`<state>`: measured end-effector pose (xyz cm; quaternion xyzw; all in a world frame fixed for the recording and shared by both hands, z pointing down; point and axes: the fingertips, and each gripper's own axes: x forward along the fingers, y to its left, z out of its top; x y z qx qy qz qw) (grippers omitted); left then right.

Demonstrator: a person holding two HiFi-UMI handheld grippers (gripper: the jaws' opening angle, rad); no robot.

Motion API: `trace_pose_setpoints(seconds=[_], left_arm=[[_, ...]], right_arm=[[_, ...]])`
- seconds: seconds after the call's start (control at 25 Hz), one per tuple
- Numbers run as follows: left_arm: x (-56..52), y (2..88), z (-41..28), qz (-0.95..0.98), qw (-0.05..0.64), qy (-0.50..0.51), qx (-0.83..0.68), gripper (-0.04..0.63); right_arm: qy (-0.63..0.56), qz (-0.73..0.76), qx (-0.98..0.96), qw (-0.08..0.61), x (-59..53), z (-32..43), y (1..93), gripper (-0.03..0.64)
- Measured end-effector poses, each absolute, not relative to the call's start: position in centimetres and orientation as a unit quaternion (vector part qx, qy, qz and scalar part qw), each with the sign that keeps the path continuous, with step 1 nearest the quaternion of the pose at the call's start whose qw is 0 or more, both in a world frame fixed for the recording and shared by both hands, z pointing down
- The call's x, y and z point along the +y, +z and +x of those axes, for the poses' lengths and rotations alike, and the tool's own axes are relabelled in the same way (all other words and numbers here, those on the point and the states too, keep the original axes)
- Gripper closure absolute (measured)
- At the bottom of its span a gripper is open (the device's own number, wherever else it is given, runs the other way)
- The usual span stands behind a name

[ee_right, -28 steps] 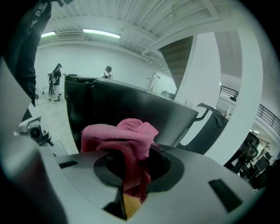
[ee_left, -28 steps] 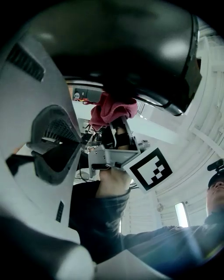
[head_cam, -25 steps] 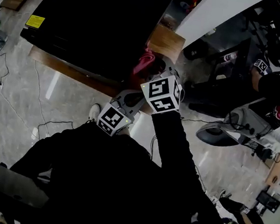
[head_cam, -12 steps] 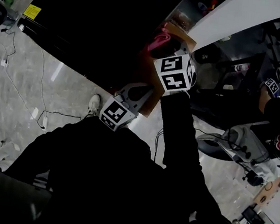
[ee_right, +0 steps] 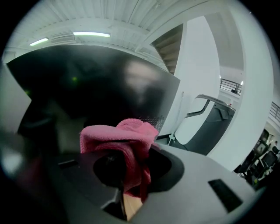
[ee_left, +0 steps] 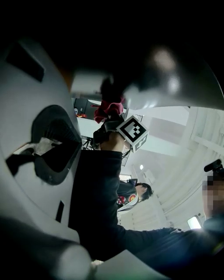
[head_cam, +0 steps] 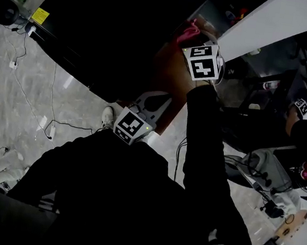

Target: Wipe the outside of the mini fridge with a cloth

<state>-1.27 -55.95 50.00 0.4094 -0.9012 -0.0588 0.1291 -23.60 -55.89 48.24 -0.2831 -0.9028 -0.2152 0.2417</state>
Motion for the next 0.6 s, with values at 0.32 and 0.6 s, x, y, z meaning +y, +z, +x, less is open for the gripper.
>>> trace_pose_setpoints(seconds=[0.32,0.6], left_arm=[[-57.0,47.1,-1.4,0.393,0.106,-0.06,-0.912,0.589],[-55.0,44.8,0.1,0.395,0.084,-0.064,-0.913,0.589]], right_arm=[[-0.216,-0.278,-0.902,0.251,-57.2,-25.2,48.6,0.529],[-0.215,-0.256,-0.914,0.23,-59.0,-21.0,47.1,0.529]])
